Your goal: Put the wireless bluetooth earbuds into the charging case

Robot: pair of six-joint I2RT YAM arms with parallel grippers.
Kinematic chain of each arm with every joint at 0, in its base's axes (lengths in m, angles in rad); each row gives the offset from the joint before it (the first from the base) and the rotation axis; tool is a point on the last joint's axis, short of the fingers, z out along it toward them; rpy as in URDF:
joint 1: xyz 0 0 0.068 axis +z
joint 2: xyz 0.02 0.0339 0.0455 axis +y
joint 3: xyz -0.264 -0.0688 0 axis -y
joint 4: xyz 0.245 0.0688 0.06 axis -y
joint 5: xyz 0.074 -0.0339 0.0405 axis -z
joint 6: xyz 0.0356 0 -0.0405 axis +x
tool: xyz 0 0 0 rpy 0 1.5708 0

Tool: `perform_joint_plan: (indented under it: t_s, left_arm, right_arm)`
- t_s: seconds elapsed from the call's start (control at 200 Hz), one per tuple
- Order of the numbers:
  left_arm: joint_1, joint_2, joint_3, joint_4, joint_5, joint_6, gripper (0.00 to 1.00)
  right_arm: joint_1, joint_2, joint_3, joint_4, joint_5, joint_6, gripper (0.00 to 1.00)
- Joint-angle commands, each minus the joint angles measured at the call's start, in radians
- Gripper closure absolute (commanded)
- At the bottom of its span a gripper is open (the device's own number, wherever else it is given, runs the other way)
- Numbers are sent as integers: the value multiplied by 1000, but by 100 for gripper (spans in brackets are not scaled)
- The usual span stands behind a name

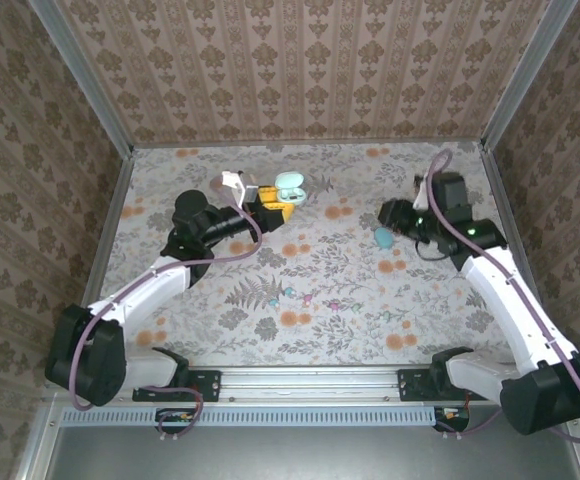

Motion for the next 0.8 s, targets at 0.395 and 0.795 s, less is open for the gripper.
perform_joint_plan:
  t_s: [0.395,0.795]
  left_arm:
    - [1,-48,-4,14,10,17,71]
    - [1,-48,1,0,10,22,71]
  right_arm:
    - [195,-90,-492,-64,105,455,59]
    - [199,-48,-572,91,75,477,59]
